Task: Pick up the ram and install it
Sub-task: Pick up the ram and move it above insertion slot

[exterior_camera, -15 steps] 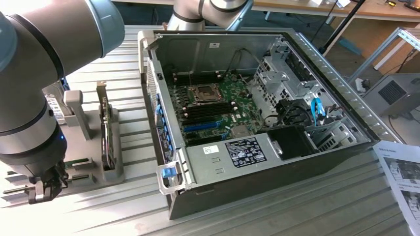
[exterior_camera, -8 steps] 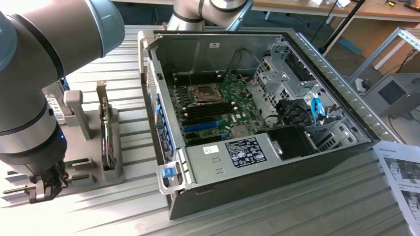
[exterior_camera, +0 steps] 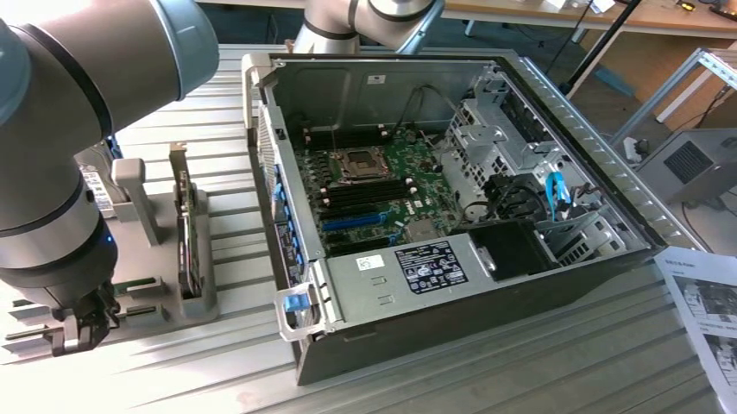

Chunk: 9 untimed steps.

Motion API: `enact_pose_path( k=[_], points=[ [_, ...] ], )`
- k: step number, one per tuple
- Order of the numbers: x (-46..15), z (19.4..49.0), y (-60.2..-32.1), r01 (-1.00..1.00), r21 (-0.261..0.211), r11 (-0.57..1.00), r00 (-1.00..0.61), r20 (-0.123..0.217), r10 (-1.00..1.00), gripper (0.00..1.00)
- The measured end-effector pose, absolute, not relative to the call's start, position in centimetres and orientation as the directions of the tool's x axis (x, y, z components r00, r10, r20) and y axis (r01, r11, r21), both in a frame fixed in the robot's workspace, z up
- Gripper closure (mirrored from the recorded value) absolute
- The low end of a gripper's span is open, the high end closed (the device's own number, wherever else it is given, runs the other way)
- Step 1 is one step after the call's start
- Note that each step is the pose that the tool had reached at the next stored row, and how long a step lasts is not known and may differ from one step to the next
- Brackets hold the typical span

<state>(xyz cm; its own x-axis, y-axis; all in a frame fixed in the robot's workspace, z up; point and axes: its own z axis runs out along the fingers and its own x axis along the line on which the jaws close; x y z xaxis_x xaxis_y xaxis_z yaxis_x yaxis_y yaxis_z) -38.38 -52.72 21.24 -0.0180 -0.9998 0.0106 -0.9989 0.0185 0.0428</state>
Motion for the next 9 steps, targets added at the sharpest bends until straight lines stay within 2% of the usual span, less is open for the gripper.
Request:
enact_pose_path(
  k=[9],
  points=[
    [-38.38, 21.10, -52.67, -0.999, 0.043, 0.017, -0.017, 0.009, -1.000, 0.78]
  ],
)
